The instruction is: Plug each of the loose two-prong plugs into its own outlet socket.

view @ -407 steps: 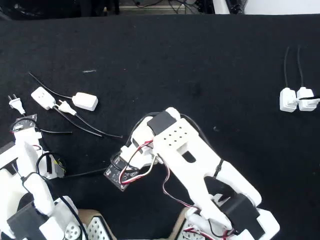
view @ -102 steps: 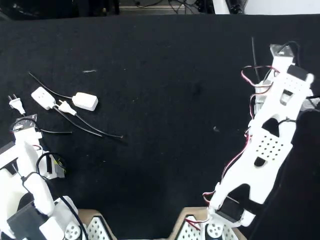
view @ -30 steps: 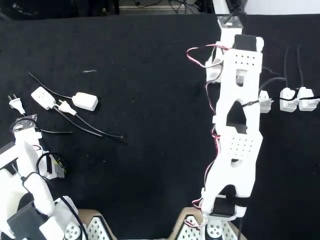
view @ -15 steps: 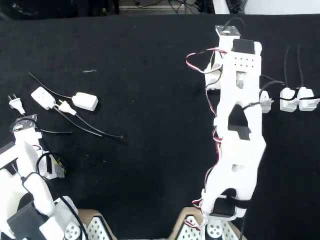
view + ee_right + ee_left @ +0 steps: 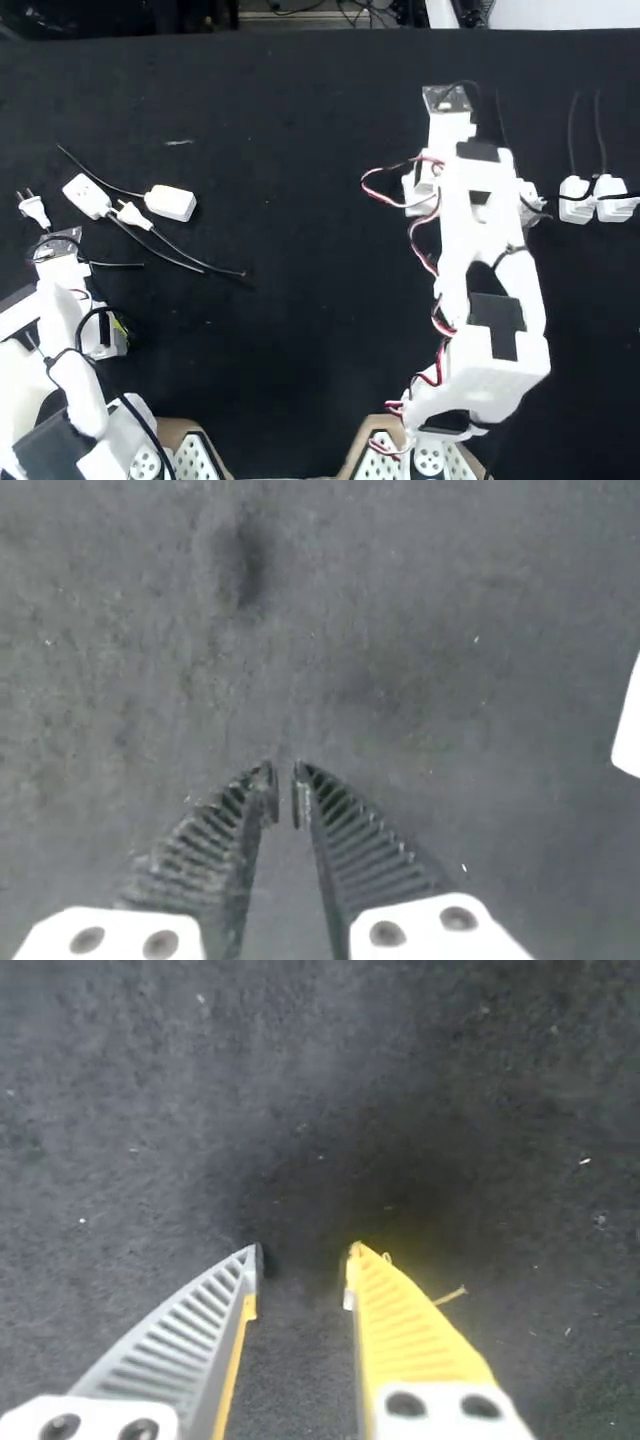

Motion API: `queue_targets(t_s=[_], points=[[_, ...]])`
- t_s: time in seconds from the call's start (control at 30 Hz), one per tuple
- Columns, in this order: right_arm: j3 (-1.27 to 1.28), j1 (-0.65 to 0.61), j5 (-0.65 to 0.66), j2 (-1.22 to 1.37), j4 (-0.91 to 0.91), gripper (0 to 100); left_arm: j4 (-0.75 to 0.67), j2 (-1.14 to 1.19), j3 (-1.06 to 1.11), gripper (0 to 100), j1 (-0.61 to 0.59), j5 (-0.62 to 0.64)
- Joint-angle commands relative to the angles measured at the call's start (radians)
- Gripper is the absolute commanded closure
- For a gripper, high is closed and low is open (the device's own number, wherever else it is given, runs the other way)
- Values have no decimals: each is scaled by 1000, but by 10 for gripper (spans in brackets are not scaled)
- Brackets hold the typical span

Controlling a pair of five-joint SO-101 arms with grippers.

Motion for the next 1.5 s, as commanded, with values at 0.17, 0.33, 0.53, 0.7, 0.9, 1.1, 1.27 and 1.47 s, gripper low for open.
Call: queue_targets(t_s=[0.17, 0.33, 0.53, 0.7, 0.9, 1.1, 1.27, 1.47], points=[[-51, 140, 68, 96, -157, 988, -34, 12, 22, 870, 2, 6], [-143, 212, 98, 186, -150, 988, -32, 12, 22, 870, 2, 6], [-202, 290, 164, 232, -157, 988, -32, 12, 22, 870, 2, 8], [-263, 310, 176, 266, -158, 988, -32, 12, 22, 870, 7, 8], [-331, 321, 175, 321, -153, 988, -32, 12, 22, 871, 2, 9], [-329, 313, 175, 334, -150, 988, -32, 12, 22, 871, 5, 9], [-335, 321, 212, 334, -158, 988, -32, 12, 22, 871, 5, 9], [-340, 321, 272, 334, -158, 988, -32, 12, 22, 871, 5, 9]])
